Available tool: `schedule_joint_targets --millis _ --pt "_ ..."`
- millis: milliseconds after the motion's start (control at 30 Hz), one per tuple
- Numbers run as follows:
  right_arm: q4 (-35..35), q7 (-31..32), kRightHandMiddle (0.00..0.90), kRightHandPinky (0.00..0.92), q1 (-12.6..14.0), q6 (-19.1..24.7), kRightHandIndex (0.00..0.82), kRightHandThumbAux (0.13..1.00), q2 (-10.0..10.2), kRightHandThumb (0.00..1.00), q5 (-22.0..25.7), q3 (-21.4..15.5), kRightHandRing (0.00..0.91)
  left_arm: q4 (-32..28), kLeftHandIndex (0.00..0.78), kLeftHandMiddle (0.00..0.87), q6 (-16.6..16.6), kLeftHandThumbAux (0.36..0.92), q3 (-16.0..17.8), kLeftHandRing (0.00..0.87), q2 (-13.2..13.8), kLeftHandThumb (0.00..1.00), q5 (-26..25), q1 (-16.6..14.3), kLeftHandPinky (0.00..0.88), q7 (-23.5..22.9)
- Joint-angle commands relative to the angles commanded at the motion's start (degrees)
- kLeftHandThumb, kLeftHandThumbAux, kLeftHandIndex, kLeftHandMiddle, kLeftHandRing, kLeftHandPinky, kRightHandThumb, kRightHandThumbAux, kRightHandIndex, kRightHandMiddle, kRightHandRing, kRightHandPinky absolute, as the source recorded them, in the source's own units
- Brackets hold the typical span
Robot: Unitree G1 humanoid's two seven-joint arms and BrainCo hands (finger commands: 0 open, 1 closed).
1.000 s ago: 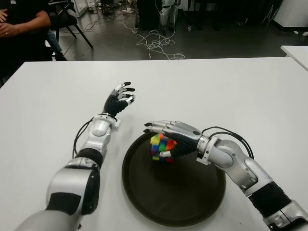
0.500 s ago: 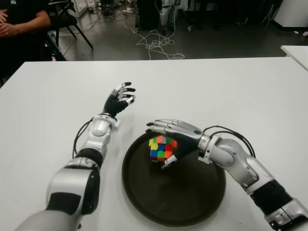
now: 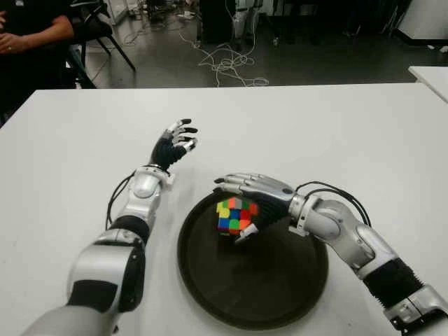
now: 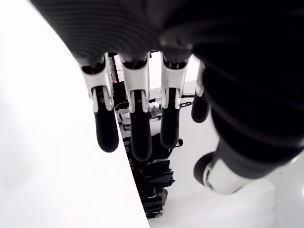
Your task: Pick up the Rubik's Cube and put it in the plate
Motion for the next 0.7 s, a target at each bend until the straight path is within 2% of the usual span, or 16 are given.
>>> schedule_joint_targets --millis 67,133,233,333,500,567,700 --pt "0.04 -0.13 0.000 0.000 -0.11 0.07 0.000 0.475 -0.14 0.000 0.24 -0.41 0.000 0.02 0.166 0.265 0.00 0.756 -0.04 0.306 0.02 0.321 0.04 0.01 0.344 0.17" --pt "-0.42 0.49 0.000 0.000 -0.54 0.12 0.000 0.478 -1.14 0.000 1.30 -1.63 0.000 0.04 0.168 0.264 0.17 0.755 -0.05 0.304 0.02 0.315 0.07 -0.01 0.344 0.37" --pt "-2.25 2.73 0.000 0.000 -1.67 0.38 0.000 0.476 -3.94 0.000 4.54 -4.91 0.000 0.12 0.171 0.264 0.77 0.749 0.01 0.305 0.00 0.307 0.02 -0.11 0.348 0.65" --pt "-3.20 3.91 0.000 0.000 -2.12 0.29 0.000 0.460 -5.64 0.000 6.57 -7.12 0.000 0.20 0.171 0.263 1.22 0.741 0.05 0.305 0.01 0.295 0.00 -0.19 0.352 0.79" --pt "-10.78 5.07 0.000 0.000 1.75 0.15 0.000 0.408 -11.64 0.000 13.64 -16.22 0.000 0.49 0.171 0.261 2.55 0.707 -0.13 0.308 0.29 0.289 0.38 -0.49 0.369 1.37" --pt "-13.43 6.18 0.000 0.000 2.46 1.16 0.000 0.395 -13.29 0.000 16.45 -19.16 0.000 0.48 0.173 0.265 2.60 0.702 -0.22 0.313 0.40 0.287 0.50 -0.52 0.372 1.46" --pt "-16.77 5.69 0.000 0.000 2.77 4.06 0.000 0.368 -14.27 0.000 20.73 -24.33 0.000 0.39 0.178 0.274 2.08 0.700 0.06 0.322 0.41 0.300 0.13 -0.43 0.375 1.04"
